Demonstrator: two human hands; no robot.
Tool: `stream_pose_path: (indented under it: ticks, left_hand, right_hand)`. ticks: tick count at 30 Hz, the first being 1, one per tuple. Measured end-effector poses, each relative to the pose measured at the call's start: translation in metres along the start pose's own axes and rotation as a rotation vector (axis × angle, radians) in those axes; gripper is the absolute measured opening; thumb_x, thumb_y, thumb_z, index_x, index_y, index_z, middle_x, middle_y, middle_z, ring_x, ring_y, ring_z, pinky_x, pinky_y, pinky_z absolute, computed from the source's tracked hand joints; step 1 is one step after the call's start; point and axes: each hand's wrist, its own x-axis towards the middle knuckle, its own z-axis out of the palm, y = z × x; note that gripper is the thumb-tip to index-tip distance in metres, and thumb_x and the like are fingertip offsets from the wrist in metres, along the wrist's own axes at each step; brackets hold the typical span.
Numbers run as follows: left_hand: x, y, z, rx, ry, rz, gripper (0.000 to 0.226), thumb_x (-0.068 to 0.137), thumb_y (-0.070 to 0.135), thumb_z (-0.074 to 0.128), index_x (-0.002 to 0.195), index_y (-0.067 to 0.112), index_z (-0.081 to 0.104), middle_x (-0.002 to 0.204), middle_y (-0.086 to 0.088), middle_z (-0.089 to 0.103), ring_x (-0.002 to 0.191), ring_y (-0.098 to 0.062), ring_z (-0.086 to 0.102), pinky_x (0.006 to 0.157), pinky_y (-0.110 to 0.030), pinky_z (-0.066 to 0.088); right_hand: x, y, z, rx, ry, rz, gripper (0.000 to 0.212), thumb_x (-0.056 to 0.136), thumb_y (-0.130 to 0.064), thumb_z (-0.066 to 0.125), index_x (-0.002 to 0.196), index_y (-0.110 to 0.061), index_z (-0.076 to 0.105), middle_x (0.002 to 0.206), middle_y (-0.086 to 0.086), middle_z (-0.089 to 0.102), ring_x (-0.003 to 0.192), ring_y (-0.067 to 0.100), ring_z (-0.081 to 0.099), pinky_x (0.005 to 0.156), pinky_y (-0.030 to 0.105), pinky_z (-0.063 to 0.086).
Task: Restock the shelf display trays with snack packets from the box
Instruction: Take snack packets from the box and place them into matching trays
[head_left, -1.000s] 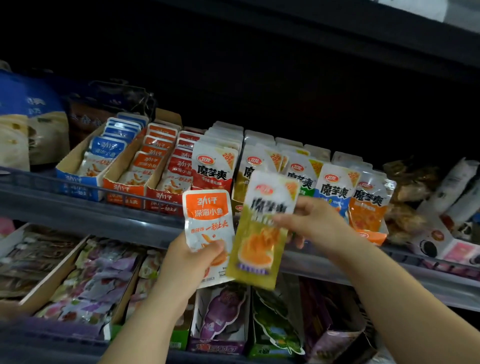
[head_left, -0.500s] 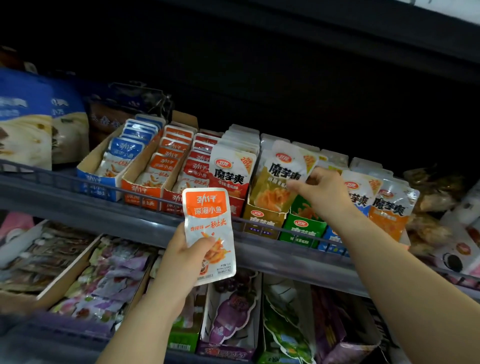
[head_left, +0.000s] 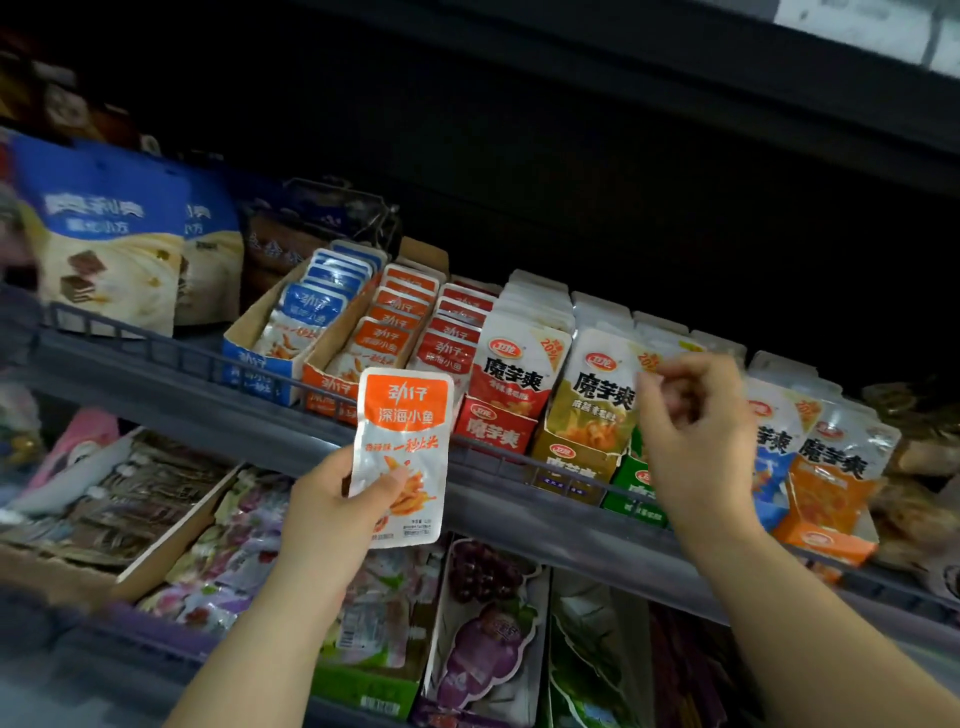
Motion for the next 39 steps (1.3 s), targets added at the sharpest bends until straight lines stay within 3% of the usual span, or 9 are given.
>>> stream_pose_path:
  ticks: [3,6,11,15,19,21,24,28,39]
  left_hand:
    - [0.002,-0.001,-0.008,-0.011,-0.047,0.006,0.026,0.081,0.001,0.063,0.074,0.026,0.061,0.057,0.016,0.067,0.056,0.000,0.064,0.049,-0.016,0.050]
    - [0.003,-0.004,-0.016,-0.014,-0.051,0.007,0.029,0.077,-0.003,0.065,0.078,0.024,0.055,0.061,0.014,0.069,0.053,0.002,0.063,0.046,-0.014,0.049]
    - [0.014,-0.008,-0.035,-0.061,-0.040,-0.018,0.029,0.077,-0.001,0.066,0.083,0.023,0.050,0.061,0.015,0.069,0.055,-0.004,0.066,0.048,-0.020,0.051]
    - [0.027,-0.011,-0.047,-0.009,0.004,0.058,0.030,0.081,0.009,0.064,0.091,0.033,0.049,0.079,0.015,0.068,0.077,0.000,0.065,0.072,-0.023,0.050]
    - [0.036,-0.013,-0.059,0.151,0.035,0.124,0.039,0.089,0.021,0.050,0.126,0.032,0.040,0.119,0.018,0.044,0.116,-0.003,0.042,0.098,-0.022,0.030]
    - [0.037,-0.014,-0.062,0.255,0.031,0.105,0.045,0.091,0.025,0.046,0.134,0.032,0.035,0.127,0.015,0.038,0.125,-0.007,0.035,0.102,-0.025,0.027]
    - [0.037,-0.014,-0.063,0.370,0.024,0.130,0.047,0.093,0.027,0.043,0.138,0.032,0.030,0.143,0.013,0.030,0.132,-0.006,0.028,0.104,-0.023,0.024]
    - [0.042,-0.019,-0.065,0.497,-0.003,0.163,0.052,0.094,0.030,0.039,0.142,0.034,0.020,0.151,0.018,0.010,0.138,-0.004,0.015,0.109,-0.024,0.018]
    - [0.048,-0.027,-0.063,0.686,-0.033,0.151,0.059,0.094,0.039,0.035,0.143,0.038,0.003,0.151,0.018,-0.012,0.141,-0.010,-0.002,0.115,-0.032,0.007]
  right_hand:
    - [-0.008,-0.029,0.026,-0.090,-0.420,-0.121,0.016,0.084,-0.015,0.061,0.095,-0.024,0.053,0.078,-0.016,0.050,0.066,-0.005,0.048,0.064,0.010,0.042]
    - [-0.003,-0.038,0.059,-0.147,-0.715,-0.065,0.053,0.082,-0.023,0.065,0.130,-0.023,0.041,0.114,-0.017,0.046,0.097,-0.007,0.046,0.084,0.006,0.038]
    - [0.007,-0.038,0.101,-0.084,-1.004,0.141,0.026,0.082,-0.015,0.065,0.107,-0.015,0.056,0.101,-0.008,0.058,0.088,0.004,0.055,0.074,0.010,0.044]
    - [0.022,-0.045,0.113,-0.033,-0.975,0.167,0.014,0.084,-0.014,0.063,0.084,-0.026,0.056,0.086,-0.010,0.062,0.073,-0.002,0.058,0.066,0.008,0.047]
    - [0.057,-0.058,0.122,0.049,-0.491,0.148,0.014,0.085,-0.015,0.061,0.085,-0.026,0.052,0.082,-0.009,0.058,0.074,0.005,0.057,0.069,0.020,0.049]
    - [0.064,-0.063,0.135,-0.026,-0.371,0.079,0.013,0.087,-0.015,0.059,0.096,-0.020,0.052,0.083,-0.011,0.053,0.075,0.003,0.053,0.065,0.011,0.044]
    - [0.067,-0.065,0.157,-0.169,-0.435,0.002,0.026,0.088,-0.014,0.057,0.114,-0.011,0.055,0.092,-0.008,0.052,0.083,0.004,0.049,0.054,0.008,0.038]
    - [0.080,-0.068,0.167,-0.187,-0.505,0.166,0.026,0.087,-0.014,0.057,0.113,-0.012,0.057,0.093,-0.002,0.055,0.076,0.008,0.052,0.054,0.014,0.036]
    - [0.082,-0.069,0.177,-0.361,-0.796,0.302,0.045,0.084,-0.019,0.064,0.126,-0.015,0.050,0.113,0.004,0.058,0.097,0.019,0.055,0.078,0.030,0.040]
